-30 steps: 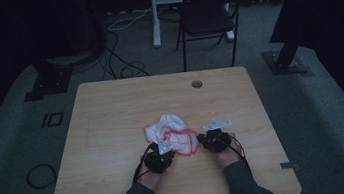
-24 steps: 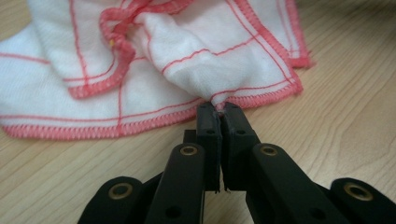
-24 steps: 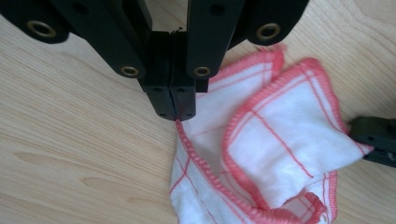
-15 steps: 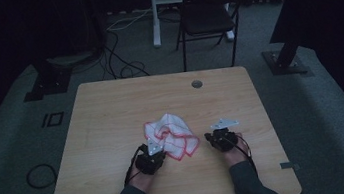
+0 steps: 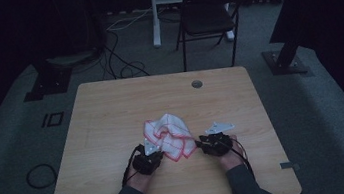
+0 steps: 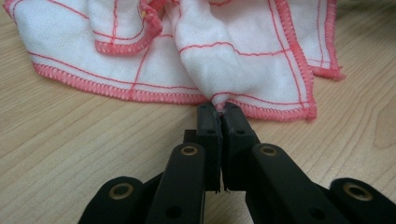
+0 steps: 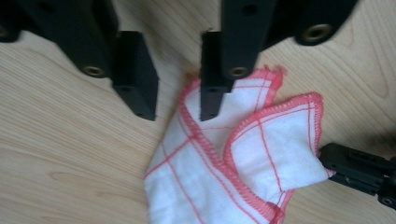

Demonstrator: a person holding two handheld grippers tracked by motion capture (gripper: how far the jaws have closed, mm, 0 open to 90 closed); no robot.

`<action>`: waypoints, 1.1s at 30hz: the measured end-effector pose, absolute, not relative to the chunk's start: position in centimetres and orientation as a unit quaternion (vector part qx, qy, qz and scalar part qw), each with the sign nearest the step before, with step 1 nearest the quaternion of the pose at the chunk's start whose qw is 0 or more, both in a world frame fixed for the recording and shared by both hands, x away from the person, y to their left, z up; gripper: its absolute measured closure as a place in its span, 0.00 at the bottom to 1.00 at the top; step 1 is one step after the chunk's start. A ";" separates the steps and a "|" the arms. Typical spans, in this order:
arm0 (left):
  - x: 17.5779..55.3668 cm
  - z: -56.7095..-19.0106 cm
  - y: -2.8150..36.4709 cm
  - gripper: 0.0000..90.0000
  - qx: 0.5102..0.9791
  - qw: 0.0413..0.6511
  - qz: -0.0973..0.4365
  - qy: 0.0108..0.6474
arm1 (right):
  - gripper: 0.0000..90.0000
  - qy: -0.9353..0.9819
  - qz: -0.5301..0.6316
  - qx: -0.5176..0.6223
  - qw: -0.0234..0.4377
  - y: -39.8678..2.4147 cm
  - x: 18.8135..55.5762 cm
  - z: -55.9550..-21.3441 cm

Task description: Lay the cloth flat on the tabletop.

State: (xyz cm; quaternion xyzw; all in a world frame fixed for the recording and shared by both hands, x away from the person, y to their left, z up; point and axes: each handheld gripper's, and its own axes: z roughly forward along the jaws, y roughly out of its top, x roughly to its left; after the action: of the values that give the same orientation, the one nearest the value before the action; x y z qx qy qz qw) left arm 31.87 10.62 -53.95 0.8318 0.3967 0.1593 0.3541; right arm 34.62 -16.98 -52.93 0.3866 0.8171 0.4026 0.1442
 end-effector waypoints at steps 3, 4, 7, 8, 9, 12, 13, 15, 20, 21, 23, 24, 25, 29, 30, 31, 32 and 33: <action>31.8 -53.9 10.6 0.98 0.831 0.355 0.160 0.397 | 0.72 0.820 0.392 0.391 0.145 -16.4 35.0 -53.3; 31.8 -53.9 10.7 0.98 0.831 0.356 0.160 0.396 | 0.84 0.823 0.386 0.392 0.143 -16.2 35.2 -53.5; 31.8 -53.8 10.9 0.98 0.830 0.358 0.161 0.397 | 0.99 0.824 0.375 0.397 0.154 -16.1 35.4 -53.8; 31.8 -53.8 11.1 0.98 0.830 0.358 0.161 0.397 | 0.99 0.821 0.374 0.401 0.156 -16.3 35.4 -53.7; 31.9 -53.8 11.2 0.98 0.829 0.359 0.160 0.399 | 0.99 0.820 0.375 0.403 0.159 -16.4 35.4 -53.6; 31.9 -53.9 11.7 0.98 0.826 0.360 0.160 0.405 | 0.99 0.812 0.376 0.415 0.165 -17.2 35.5 -53.4; 31.9 -53.9 11.9 0.98 0.825 0.359 0.158 0.406 | 0.99 0.811 0.375 0.417 0.166 -17.4 35.6 -53.3; 31.9 -53.9 12.3 0.98 0.824 0.360 0.156 0.409 | 0.99 0.808 0.374 0.424 0.168 -18.1 35.6 -53.2; 31.9 -54.0 12.9 0.98 0.820 0.360 0.156 0.415 | 0.99 0.804 0.368 0.434 0.172 -19.3 35.8 -53.2; 31.9 -54.0 13.0 0.98 0.820 0.360 0.157 0.416 | 0.99 0.805 0.366 0.435 0.173 -19.5 35.8 -53.2; 31.9 -54.0 13.2 0.98 0.819 0.360 0.157 0.418 | 0.99 0.803 0.364 0.438 0.174 -19.9 35.8 -53.3; 31.9 -54.0 13.3 0.98 0.818 0.360 0.157 0.419 | 0.99 0.802 0.364 0.440 0.175 -20.1 35.9 -53.3; 31.8 -54.0 13.4 0.98 0.819 0.360 0.158 0.419 | 0.99 0.802 0.363 0.441 0.175 -20.2 35.9 -53.3; 31.8 -53.9 13.8 0.98 0.818 0.359 0.158 0.421 | 0.99 0.801 0.359 0.445 0.177 -20.8 36.0 -53.2; 31.8 -53.9 13.8 0.98 0.818 0.359 0.158 0.421 | 0.99 0.801 0.357 0.446 0.178 -21.0 36.1 -53.2; 31.8 -53.9 13.9 0.98 0.818 0.359 0.158 0.421 | 0.99 0.800 0.357 0.448 0.177 -21.1 36.1 -53.2; 31.8 -54.0 14.0 0.98 0.817 0.359 0.158 0.422 | 0.99 0.800 0.356 0.450 0.178 -21.2 36.2 -53.3; 31.8 -54.0 14.1 0.98 0.817 0.358 0.158 0.423 | 0.99 0.799 0.355 0.451 0.178 -21.4 36.2 -53.3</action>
State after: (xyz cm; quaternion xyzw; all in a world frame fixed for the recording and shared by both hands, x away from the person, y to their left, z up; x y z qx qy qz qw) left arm 31.85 14.10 -53.97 0.8173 0.4229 0.1580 0.3580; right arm 36.23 -21.36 -53.29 0.4511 0.7993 0.3549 0.1781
